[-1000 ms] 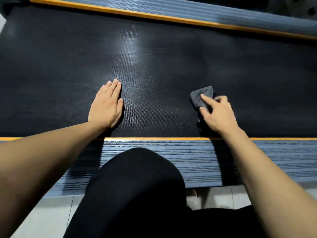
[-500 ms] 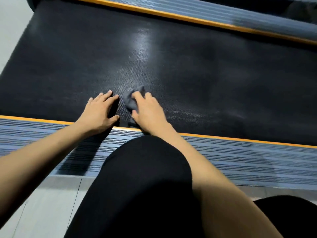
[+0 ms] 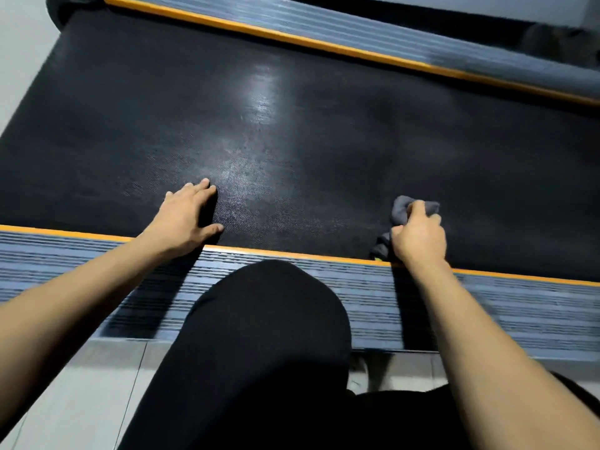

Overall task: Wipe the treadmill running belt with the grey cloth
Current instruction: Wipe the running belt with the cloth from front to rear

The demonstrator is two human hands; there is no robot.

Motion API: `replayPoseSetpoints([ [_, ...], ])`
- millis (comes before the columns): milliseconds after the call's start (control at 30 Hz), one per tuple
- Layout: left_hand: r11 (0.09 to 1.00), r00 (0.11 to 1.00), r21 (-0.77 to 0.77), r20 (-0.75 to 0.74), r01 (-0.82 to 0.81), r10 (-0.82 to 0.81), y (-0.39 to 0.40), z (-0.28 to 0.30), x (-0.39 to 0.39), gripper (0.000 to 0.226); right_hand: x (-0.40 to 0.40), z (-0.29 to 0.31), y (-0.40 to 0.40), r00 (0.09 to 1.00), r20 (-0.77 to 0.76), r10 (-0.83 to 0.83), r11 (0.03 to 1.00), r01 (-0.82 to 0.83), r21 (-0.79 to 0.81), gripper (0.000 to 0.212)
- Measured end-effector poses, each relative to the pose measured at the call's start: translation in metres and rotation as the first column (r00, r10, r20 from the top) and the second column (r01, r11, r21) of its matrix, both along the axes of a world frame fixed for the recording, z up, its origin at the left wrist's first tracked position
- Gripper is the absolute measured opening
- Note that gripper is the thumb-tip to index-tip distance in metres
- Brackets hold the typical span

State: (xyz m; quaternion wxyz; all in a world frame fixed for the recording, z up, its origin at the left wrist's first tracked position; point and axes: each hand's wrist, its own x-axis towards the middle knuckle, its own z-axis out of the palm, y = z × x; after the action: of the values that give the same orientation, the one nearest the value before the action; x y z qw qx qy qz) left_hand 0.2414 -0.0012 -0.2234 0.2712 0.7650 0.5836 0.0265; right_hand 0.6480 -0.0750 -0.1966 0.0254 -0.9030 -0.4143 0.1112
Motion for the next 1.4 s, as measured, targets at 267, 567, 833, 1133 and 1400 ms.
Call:
replayPoseSetpoints([
  [267,1.0,1.0,-0.011,-0.012,-0.01,0.01,-0.001,0.015,0.005,0.092,-0.213,-0.011,0.035,0.728,-0.028,0.685,0.719,-0.669,0.19,0.046],
  [567,0.999,0.982,-0.014,-0.185,0.032,-0.034,-0.001,0.013,0.006,0.088,-0.22,-0.032,0.063,0.734,0.138,0.665,0.684,-0.673,0.282,0.039],
  [833,0.955,0.959,0.297,-0.275,0.019,0.066,0.051,0.006,-0.004,0.056,-0.216,-0.04,0.192,0.875,0.083,0.478,0.798,-0.472,0.375,0.04],
  [1133,0.951,0.954,0.301,-0.3,0.072,0.023,0.162,-0.023,-0.05,0.071,-0.171,-0.05,0.337,0.902,0.171,0.397,0.825,-0.433,0.364,0.034],
  [1400,0.936,0.957,0.349,-0.285,0.055,0.05,0.17,-0.041,-0.045,0.072,-0.205,-0.057,0.404,0.997,0.02,0.071,0.917,-0.073,0.393,0.036],
])
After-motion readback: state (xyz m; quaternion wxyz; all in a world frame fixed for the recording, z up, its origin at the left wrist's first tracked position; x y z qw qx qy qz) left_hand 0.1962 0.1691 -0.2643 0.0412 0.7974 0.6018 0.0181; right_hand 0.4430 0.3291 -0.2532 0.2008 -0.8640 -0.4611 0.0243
